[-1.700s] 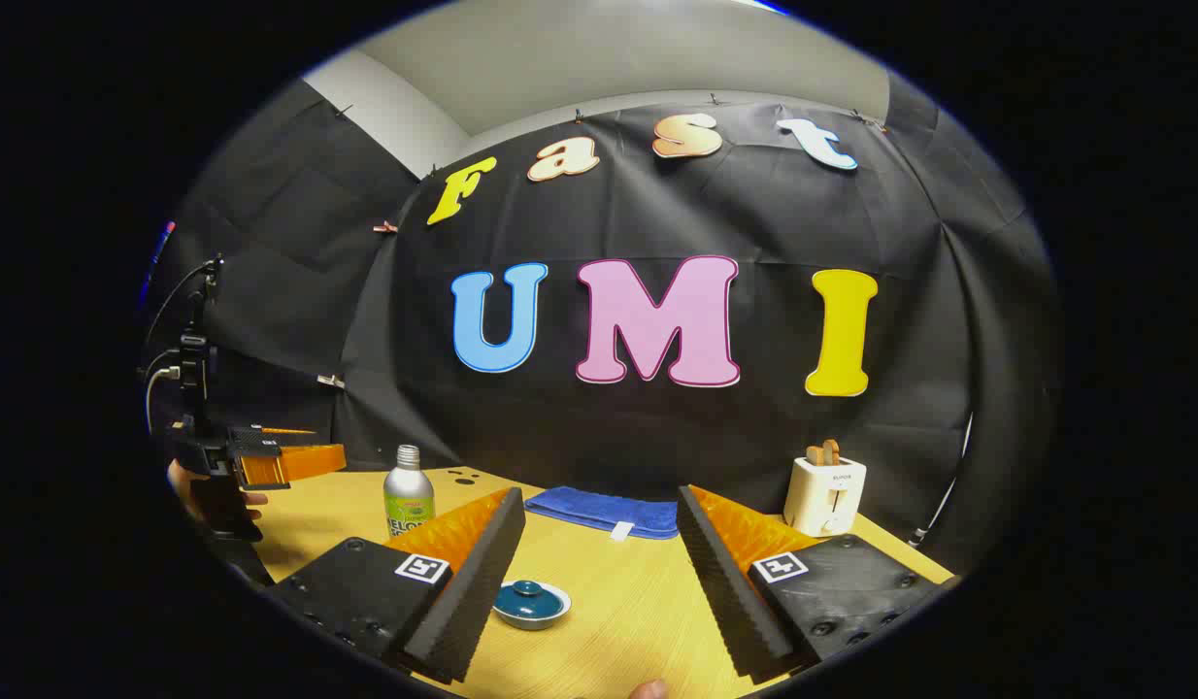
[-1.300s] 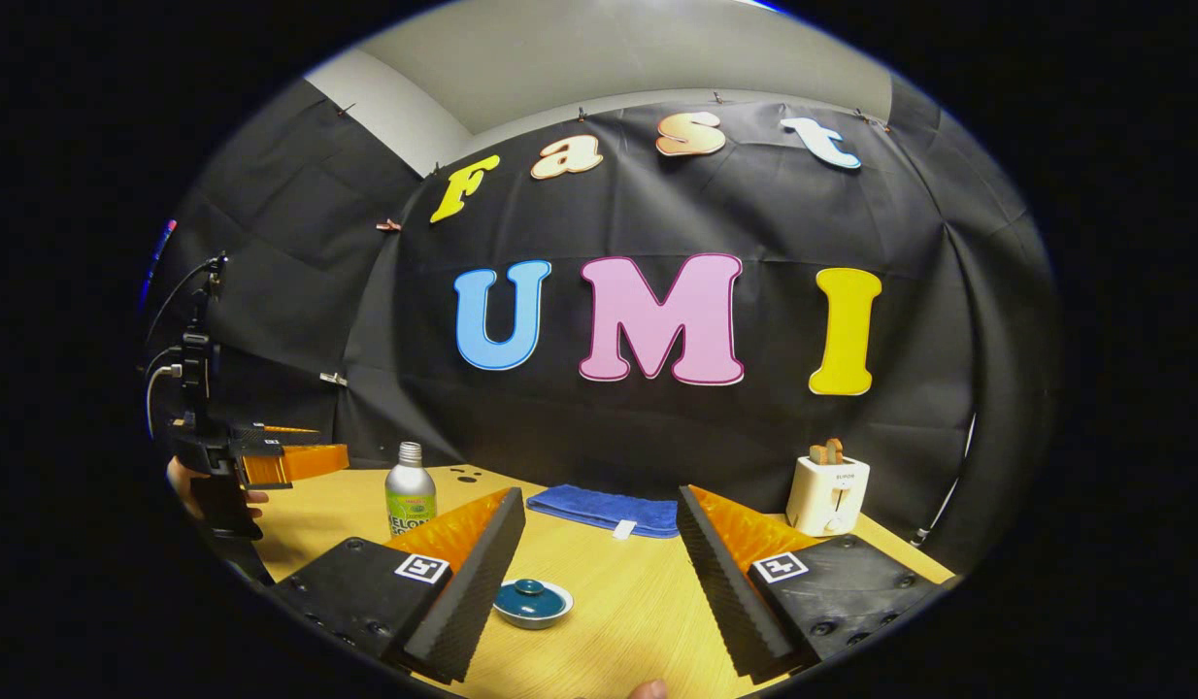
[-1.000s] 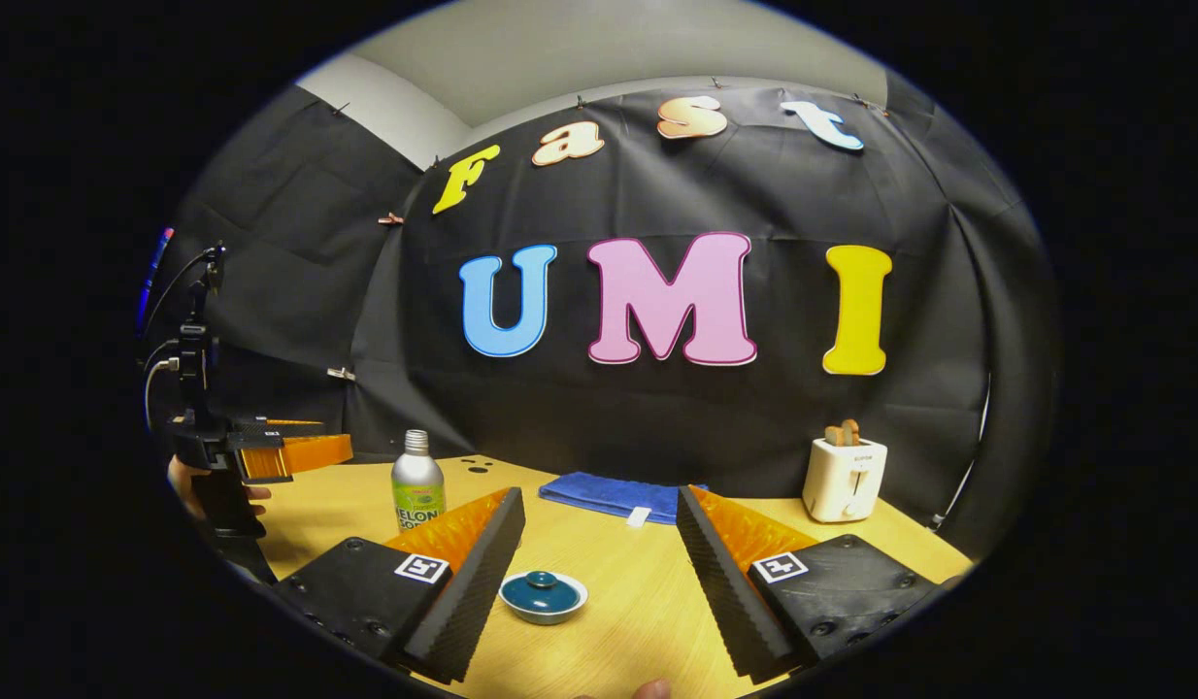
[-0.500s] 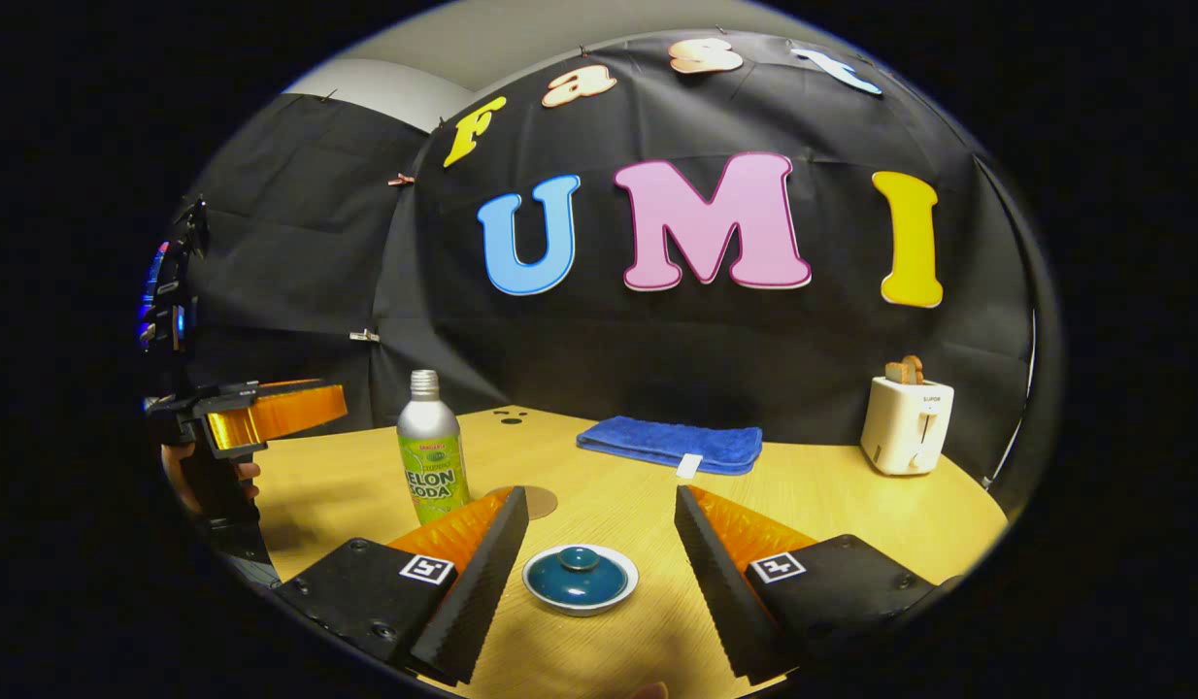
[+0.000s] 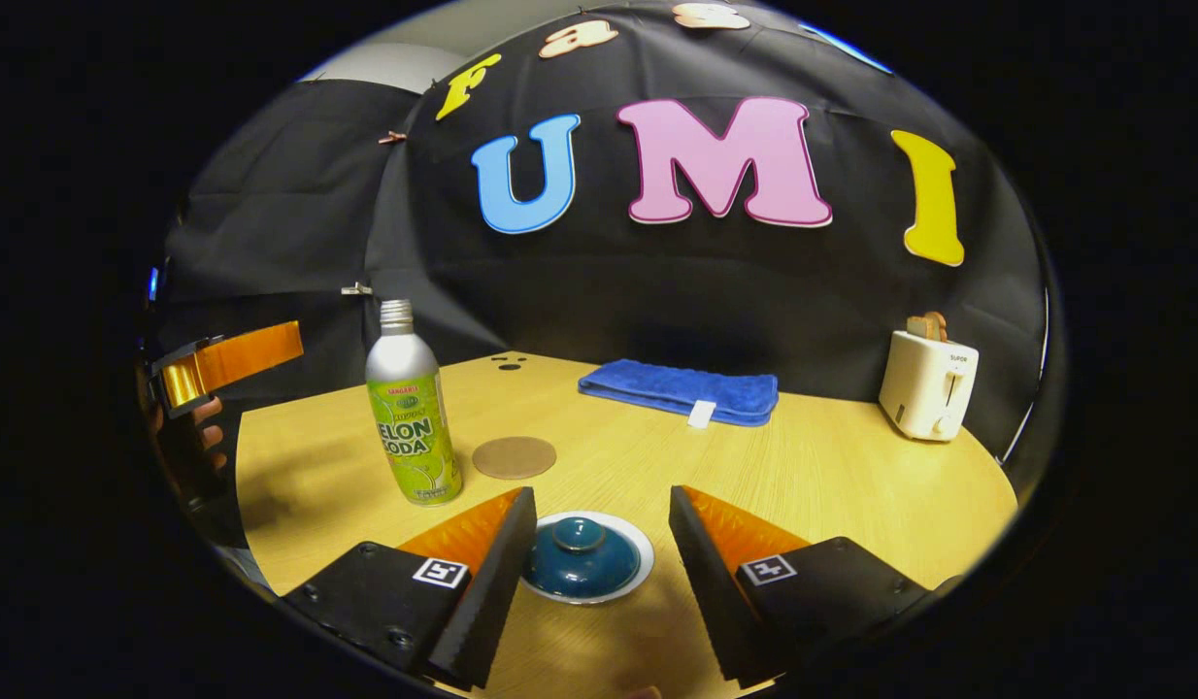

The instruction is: Open the teacup lid with one hand, grasp the water bottle and pour water into the teacup with the other hand; after pouring, place the water bottle on the coaster and then close the teacup lid.

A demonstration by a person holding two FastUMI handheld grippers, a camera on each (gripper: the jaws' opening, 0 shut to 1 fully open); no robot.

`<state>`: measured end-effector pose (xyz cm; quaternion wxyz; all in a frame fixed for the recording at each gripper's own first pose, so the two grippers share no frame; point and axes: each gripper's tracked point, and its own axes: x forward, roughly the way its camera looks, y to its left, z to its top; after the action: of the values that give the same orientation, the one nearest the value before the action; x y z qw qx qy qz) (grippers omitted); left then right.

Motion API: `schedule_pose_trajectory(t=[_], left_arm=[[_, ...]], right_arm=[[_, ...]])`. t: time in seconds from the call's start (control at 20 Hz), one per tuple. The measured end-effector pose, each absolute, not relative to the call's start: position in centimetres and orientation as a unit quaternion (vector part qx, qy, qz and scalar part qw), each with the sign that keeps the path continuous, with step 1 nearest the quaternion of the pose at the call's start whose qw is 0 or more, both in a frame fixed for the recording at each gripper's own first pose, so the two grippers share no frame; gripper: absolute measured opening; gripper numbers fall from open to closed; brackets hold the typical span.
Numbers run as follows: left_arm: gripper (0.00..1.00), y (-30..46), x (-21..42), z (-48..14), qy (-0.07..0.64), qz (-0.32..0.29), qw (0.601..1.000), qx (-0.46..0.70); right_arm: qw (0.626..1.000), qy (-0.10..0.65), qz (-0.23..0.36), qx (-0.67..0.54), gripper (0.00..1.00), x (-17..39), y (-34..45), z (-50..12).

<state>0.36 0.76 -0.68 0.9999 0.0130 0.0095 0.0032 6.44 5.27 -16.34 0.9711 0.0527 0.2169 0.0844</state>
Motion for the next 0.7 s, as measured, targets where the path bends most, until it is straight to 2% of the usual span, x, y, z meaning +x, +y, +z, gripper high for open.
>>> schedule_pose_trajectory(t=[0.2, 0.3, 0.35, 0.4, 0.45, 0.6, 0.65, 0.7], left_arm=[[0.94, 0.7, 0.3, -0.7, 0.01, 0.004, 1.0, 0.013], [0.94, 0.7, 0.4, -0.9, 0.012, 0.001, 1.0, 0.01], [0.94, 0.6, 0.5, -1.0, 0.015, 0.001, 1.0, 0.007], [0.94, 0.6, 0.5, -1.3, 0.017, 0.0, 1.0, 0.005], [0.94, 0.7, 0.5, -1.3, 0.019, 0.0, 1.0, 0.003], [0.94, 0.8, 0.7, -1.7, 0.024, 0.0, 1.0, 0.0], [0.94, 0.9, 0.8, -1.8, 0.025, 0.002, 1.0, -0.001], [0.94, 1.0, 0.9, -2.1, 0.028, 0.003, 1.0, -0.004]], right_arm=[[0.967, 0.227, 0.089, 0.07, 0.72, 6.7, 5.4, -17.0], [0.965, 0.231, 0.102, 0.077, 0.58, 6.6, 6.0, -17.1], [0.963, 0.233, 0.109, 0.083, 0.46, 6.6, 6.5, -17.1], [0.964, 0.231, 0.107, 0.079, 0.48, 6.6, 6.5, -17.1], [0.964, 0.231, 0.11, 0.072, 0.34, 6.7, 6.6, -17.1], [0.965, 0.225, 0.116, 0.062, 0.32, 6.5, 6.8, -17.0], [0.965, 0.223, 0.118, 0.065, 0.27, 6.6, 6.8, -16.9], [0.967, 0.215, 0.117, 0.071, 0.27, 6.7, 6.7, -16.4]])
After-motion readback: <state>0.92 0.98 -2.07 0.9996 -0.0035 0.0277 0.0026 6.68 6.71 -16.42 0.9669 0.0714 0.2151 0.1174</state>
